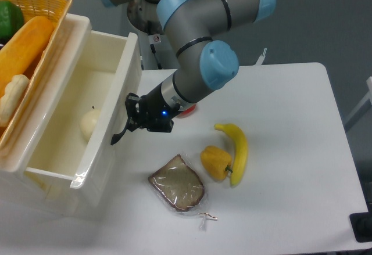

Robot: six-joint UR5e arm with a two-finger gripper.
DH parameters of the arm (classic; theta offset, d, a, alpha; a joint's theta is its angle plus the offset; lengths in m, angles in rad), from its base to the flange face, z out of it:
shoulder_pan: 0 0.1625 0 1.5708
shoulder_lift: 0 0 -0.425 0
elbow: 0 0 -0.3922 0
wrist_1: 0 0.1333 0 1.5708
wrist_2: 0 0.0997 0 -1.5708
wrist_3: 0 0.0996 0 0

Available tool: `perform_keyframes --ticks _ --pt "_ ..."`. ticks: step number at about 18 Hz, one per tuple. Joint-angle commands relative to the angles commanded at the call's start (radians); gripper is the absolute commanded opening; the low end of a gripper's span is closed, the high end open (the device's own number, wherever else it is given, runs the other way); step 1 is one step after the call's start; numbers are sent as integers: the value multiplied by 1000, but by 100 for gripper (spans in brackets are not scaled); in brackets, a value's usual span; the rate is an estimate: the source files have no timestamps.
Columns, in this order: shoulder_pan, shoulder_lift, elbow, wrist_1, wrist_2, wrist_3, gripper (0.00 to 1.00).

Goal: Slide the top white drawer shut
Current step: 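Push the drawer front with the gripper, sliding the drawer shut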

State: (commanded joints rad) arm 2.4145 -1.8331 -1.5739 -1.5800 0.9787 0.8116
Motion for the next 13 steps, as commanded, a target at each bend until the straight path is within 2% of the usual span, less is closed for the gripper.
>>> perform_keyframes --ticks 4,13 --pt "-29 15 -2 -6 0 -9 0" --pt "-80 9 -3 5 5 -49 0"
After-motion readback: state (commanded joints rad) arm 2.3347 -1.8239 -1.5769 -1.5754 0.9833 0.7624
